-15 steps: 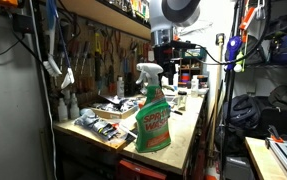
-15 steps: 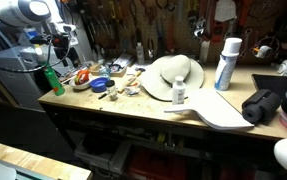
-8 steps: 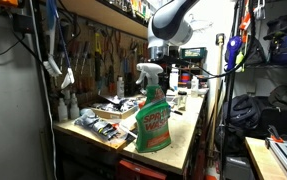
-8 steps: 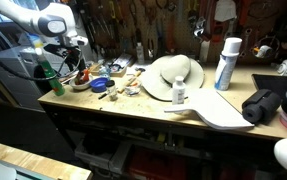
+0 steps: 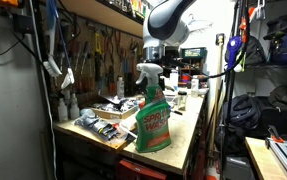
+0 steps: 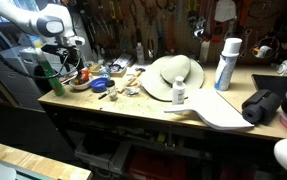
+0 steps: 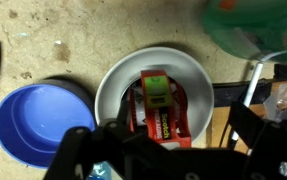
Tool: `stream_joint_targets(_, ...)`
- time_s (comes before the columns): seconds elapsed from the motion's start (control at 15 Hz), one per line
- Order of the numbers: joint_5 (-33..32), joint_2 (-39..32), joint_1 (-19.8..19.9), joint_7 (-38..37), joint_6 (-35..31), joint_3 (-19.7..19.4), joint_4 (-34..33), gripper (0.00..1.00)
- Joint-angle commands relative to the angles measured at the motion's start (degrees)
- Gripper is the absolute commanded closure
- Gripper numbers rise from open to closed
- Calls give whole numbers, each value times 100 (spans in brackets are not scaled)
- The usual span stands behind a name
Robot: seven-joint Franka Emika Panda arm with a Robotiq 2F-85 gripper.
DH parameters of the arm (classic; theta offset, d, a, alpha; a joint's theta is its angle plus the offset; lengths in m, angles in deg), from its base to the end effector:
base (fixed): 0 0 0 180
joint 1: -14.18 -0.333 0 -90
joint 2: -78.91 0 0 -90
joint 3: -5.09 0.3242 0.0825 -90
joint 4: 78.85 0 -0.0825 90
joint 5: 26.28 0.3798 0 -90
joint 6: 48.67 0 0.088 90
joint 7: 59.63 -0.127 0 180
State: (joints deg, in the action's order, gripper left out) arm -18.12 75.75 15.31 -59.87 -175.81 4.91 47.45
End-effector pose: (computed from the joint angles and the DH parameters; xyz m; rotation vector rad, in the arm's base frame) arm 0.5290 -0.0053 0.3444 -3.0240 0.1747 0.0597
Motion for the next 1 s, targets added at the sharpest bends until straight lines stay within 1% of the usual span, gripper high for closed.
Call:
stream_joint_targets(0.0,-413,-136,-81,-234,-128,11,-22,0)
stream_joint_targets(0.13,-540,-208,-88,-270,-136,3,-59,0)
stream_joint_targets(0.6,-649,-529,-94,-261,-255,2,-254,0)
stream_joint_targets(0.67,-659,-567,-98,-264,-287,2,-281,4)
stream_joint_targets(0.73,-672,-605,-100,-264,-316,1,-303,11)
stream_joint_targets(0.87,-716,-690,-100,-288,-335,-12,-364,14)
stream_joint_targets(0.93,-736,-721,-102,-303,-340,-17,-381,15)
